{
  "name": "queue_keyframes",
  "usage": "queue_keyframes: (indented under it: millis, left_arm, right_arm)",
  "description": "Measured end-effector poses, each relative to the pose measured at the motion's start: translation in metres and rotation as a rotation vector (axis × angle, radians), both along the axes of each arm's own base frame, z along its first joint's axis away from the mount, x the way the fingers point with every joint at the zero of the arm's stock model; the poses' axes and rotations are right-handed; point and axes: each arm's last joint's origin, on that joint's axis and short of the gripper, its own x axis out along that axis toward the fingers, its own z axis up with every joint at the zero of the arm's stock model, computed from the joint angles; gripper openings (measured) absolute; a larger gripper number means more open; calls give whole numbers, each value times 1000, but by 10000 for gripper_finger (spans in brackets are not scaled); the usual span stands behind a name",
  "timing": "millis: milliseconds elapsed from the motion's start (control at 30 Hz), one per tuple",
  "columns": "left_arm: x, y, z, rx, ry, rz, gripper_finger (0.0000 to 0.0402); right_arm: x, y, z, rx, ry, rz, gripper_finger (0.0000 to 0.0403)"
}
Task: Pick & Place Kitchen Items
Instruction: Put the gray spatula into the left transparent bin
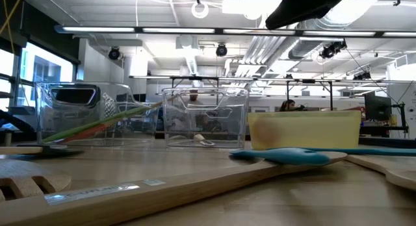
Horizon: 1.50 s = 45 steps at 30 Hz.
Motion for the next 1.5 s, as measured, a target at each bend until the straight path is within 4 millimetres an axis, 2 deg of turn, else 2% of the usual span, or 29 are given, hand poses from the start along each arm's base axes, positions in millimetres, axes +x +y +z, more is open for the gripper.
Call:
queue_keyframes:
  millis: [167,300,667,833,1033,1333,1500]
  left_arm:
    - [-4,-20,-11,-27,48,100,255]
    - [-1,-36,-29,-32,119,137,255]
    - [30,-66,-62,-105,81,137,255]
    - [36,-71,-73,-107,93,163,255]
    - [35,-74,-78,-129,127,280,255]
    - [48,-87,-97,-201,122,365,255]
    - [56,-95,-109,-256,142,400,255]
  right_arm:
    - [1,0,1,14,-17,-4,98]
    - [1,0,1,14,-17,-3,98]
    - [1,2,0,47,-1,32,98]
    - [2,4,-4,48,11,38,98]
    - [10,11,-20,87,79,83,98]
    - [15,26,-47,-30,134,85,98]
    - [9,39,-49,-40,138,128,98]
